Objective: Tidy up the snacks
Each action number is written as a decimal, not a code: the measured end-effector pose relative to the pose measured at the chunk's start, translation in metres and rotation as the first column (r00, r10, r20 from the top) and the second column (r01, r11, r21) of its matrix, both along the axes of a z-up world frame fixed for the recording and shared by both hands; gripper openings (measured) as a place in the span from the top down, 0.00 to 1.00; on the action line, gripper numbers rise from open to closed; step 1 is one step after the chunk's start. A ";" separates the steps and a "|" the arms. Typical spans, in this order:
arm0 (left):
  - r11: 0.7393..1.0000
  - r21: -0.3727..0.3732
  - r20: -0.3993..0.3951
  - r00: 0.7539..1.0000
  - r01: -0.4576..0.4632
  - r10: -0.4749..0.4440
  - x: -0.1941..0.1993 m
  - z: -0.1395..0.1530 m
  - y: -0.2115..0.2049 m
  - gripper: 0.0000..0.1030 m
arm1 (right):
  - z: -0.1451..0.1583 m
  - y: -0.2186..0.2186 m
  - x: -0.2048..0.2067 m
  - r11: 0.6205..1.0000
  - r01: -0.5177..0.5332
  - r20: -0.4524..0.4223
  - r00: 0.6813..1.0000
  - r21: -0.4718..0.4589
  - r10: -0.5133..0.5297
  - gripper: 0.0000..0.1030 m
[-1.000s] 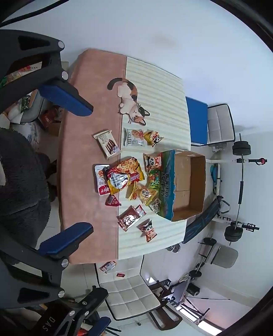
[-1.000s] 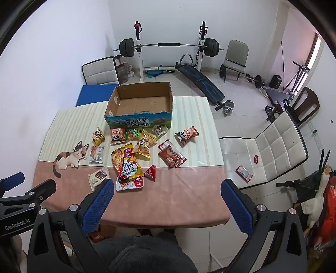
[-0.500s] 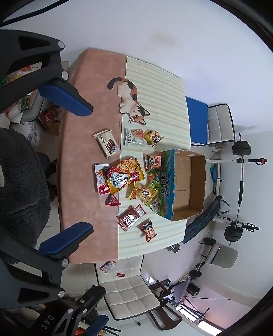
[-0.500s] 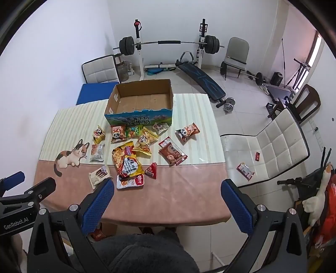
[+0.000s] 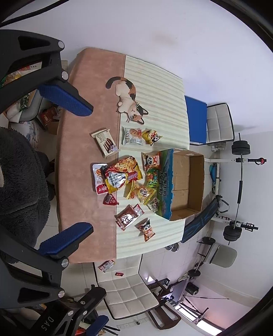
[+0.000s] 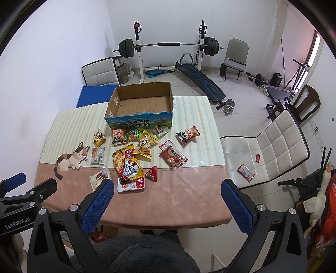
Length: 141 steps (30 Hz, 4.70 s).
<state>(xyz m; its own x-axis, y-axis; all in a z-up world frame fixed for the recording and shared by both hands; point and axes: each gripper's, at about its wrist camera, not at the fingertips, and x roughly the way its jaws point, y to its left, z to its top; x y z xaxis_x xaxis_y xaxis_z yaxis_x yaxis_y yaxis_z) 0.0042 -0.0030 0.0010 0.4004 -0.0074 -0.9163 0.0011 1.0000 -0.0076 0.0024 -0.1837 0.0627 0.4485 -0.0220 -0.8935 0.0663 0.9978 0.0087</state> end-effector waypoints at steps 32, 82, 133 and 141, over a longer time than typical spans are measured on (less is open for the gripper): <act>1.000 -0.009 0.007 1.000 0.004 -0.004 0.003 0.001 -0.003 0.00 | 0.000 0.001 0.005 1.000 -0.001 0.000 1.000 0.012 0.001 0.00; 0.996 -0.070 -0.060 0.997 -0.056 0.051 0.041 -0.036 0.008 0.00 | -0.046 -0.017 0.041 0.991 0.054 -0.053 0.997 0.123 -0.047 0.00; 0.976 -0.004 -0.580 0.795 -0.220 0.177 0.223 -0.383 0.062 0.13 | -0.437 0.025 0.313 0.835 0.398 -0.653 0.755 0.381 -0.062 0.07; 0.981 -0.040 -0.525 0.840 -0.189 0.140 0.217 -0.384 0.071 0.16 | -0.456 0.046 0.308 0.890 0.370 -0.697 0.712 0.266 -0.088 0.49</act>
